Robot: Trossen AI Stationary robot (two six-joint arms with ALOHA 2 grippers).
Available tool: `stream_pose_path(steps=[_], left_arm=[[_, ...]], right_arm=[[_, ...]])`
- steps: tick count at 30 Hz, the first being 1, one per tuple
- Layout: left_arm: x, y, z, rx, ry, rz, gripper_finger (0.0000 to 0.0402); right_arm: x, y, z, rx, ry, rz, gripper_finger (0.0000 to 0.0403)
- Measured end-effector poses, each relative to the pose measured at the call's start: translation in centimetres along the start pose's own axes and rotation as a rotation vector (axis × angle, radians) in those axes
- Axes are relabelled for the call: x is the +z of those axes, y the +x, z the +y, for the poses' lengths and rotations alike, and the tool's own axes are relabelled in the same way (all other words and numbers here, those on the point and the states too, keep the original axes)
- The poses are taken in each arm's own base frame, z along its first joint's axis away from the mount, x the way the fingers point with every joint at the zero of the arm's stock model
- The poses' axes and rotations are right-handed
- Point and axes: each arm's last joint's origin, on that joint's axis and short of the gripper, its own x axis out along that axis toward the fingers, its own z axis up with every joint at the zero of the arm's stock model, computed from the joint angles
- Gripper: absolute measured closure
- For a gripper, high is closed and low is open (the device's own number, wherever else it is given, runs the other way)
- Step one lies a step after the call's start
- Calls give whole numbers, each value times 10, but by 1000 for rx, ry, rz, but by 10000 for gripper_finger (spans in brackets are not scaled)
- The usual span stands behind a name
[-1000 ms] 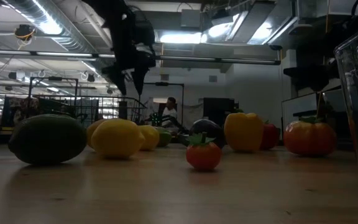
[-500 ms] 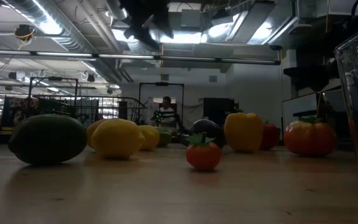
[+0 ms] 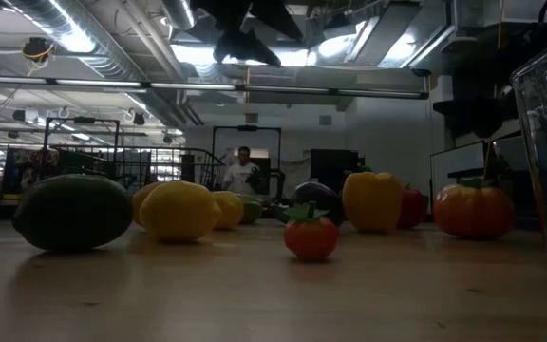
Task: Sort produce into baskets
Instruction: Put the large orange tomato into the transparent bin
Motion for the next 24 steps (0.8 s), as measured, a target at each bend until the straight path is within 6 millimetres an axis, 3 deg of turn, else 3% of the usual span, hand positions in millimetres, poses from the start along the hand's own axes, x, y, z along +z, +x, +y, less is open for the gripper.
stream_pose_path(steps=[9,24], left_arm=[[-39,11,-13,-100,-19,-81,107],[-59,7,-29,-168,-19,-84,107]], right_arm=[[-2,0,0,25,8,27,4],[0,0,0,9,73,5,4]])
